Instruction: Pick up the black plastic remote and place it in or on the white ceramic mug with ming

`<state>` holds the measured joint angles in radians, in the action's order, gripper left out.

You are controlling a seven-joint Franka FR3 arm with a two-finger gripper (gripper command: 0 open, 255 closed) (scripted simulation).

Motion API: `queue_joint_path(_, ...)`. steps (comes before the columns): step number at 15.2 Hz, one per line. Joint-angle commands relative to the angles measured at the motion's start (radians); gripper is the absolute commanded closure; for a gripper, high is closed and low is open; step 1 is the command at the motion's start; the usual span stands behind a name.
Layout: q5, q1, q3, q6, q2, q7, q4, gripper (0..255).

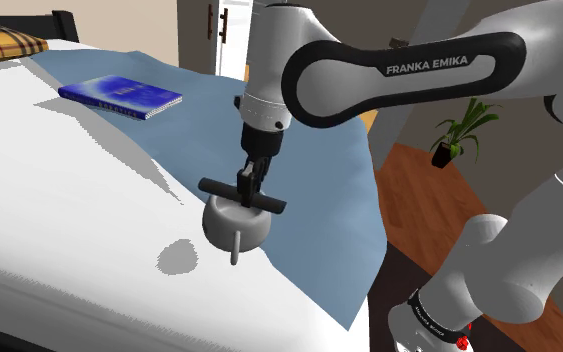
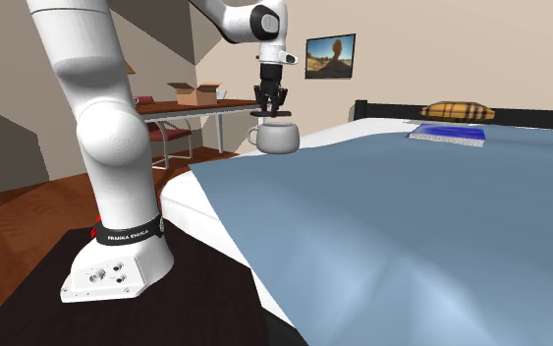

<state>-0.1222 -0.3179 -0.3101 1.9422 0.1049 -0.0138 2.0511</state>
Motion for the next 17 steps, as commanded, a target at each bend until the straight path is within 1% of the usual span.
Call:
queue_joint_path(1,0.001,0.000,-0.001,0.027,-0.005,0.001,0.021,255)
queue_joint_path(4,0.002,-0.001,-0.003,0.072,-0.018,0.002,0.054,255)
queue_joint_path(12,0.002,-0.001,-0.003,0.072,-0.018,0.002,0.054,255)
queue_joint_path(13,0.002,-0.001,-0.003,0.072,-0.018,0.002,0.054,0)
queue_joint_path(17,0.002,-0.001,-0.003,0.072,-0.018,0.002,0.054,0)
